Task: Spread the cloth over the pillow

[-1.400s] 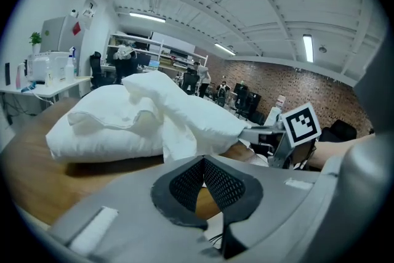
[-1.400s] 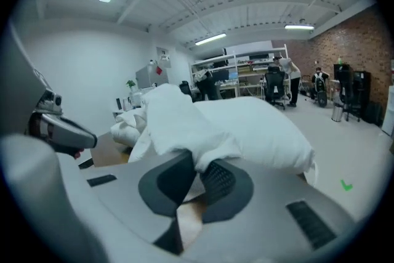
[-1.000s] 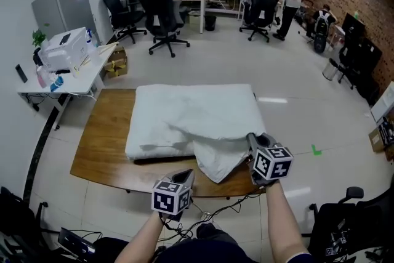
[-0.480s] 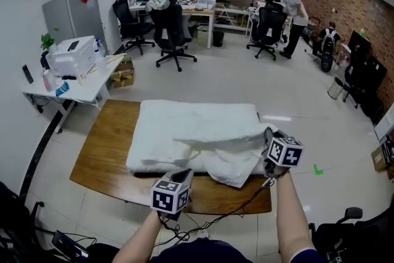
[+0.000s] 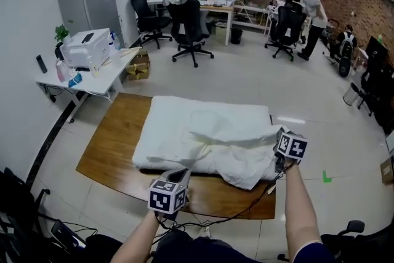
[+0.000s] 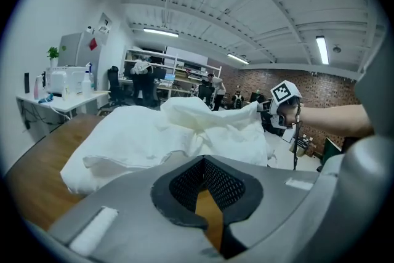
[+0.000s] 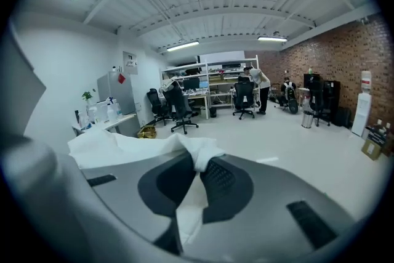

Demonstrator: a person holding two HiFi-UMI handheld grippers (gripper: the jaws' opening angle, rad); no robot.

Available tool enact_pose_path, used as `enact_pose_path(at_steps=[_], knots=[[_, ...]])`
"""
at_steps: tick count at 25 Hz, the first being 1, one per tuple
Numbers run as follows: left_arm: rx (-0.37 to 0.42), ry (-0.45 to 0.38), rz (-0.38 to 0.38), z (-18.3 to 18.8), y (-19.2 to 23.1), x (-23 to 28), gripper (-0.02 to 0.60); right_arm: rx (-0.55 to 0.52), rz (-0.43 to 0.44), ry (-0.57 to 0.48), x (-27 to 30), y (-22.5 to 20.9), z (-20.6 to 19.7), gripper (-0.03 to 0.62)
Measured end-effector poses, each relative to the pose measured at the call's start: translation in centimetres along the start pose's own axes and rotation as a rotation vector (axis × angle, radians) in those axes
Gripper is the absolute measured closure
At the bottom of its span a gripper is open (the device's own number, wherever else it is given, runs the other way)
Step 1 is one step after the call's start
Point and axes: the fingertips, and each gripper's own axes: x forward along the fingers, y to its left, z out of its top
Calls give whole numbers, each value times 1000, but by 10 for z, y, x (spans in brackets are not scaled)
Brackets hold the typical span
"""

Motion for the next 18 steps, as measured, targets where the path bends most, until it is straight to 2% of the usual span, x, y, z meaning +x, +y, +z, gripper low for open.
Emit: enact_pose_path(at_steps=[5,10,11,13,14,16,18], knots=[[6,21,2,-6,14,1,572,-19,-63,70,-3,-6,-34,556],[4,40,48,-15,34,3,572,2,-87,99,-23,-14,-63,549],[7,41,53,-16,36,4,572,15,-92,94,-27,-15,-66,537],[21,45,45,-19,37,9,571,34,-97,85,-34,-15,-69,473],[25,49,30,-21,35,12,560,35,-100,84,-37,-14,-71,462],[28,56,-7,-24,28,20,491,33,-109,85,-46,-13,-75,462],[31,53,-35,-24,19,29,459,33,-116,79,-57,-12,-80,462]])
